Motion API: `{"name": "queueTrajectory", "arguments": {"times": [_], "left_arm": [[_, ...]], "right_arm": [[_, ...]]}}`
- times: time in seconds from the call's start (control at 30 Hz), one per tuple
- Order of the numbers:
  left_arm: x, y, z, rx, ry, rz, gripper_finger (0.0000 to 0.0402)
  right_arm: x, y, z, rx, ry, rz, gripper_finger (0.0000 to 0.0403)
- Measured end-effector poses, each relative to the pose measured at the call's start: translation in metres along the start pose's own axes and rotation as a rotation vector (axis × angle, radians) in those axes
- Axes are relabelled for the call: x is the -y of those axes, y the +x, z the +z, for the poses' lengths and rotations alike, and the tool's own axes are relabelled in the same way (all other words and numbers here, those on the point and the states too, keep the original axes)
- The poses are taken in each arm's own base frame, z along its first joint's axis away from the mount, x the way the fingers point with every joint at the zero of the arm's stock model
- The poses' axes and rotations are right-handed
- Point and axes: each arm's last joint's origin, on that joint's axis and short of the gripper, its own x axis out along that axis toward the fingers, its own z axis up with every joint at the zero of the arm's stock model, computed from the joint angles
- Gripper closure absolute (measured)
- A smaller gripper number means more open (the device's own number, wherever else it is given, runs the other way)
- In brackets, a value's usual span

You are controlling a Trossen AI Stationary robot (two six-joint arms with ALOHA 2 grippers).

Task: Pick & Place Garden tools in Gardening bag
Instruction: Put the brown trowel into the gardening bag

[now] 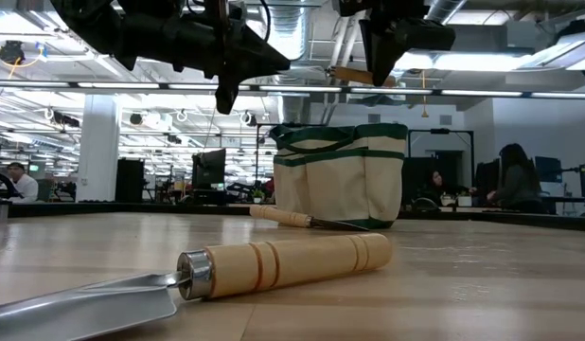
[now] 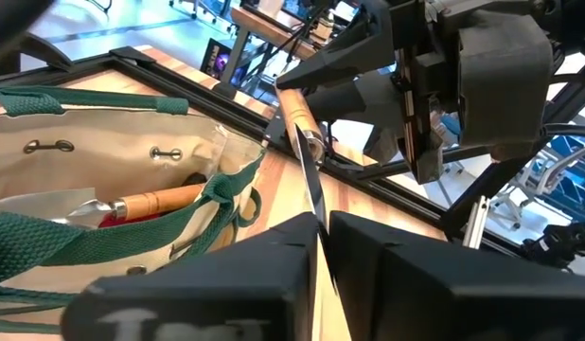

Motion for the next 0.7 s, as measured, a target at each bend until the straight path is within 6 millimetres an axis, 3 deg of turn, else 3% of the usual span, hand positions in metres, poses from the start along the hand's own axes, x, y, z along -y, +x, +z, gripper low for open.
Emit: {"name": "queueTrajectory", "arguments": {"times": [0.23, 0.33, 0.7], "left_arm": [[0.0000, 0.0000, 0.0000, 0.000, 0.080, 0.000, 0.0397], [-0.0002, 0.0001, -0.0001, 0.001, 0.108, 0.005, 0.0400], [0.0013, -0.0017, 0.0032, 0.018, 0.163, -0.007, 0.0401]], "right_arm": [[0.0000, 0.0000, -0.0002, -0.001, -0.002, 0.001, 0.0360], [-0.0001, 0.0000, -0.0002, -0.001, -0.003, 0.004, 0.0387], [-0.0011, -0.0019, -0.0091, -0.067, -0.076, 0.001, 0.0355]]}}
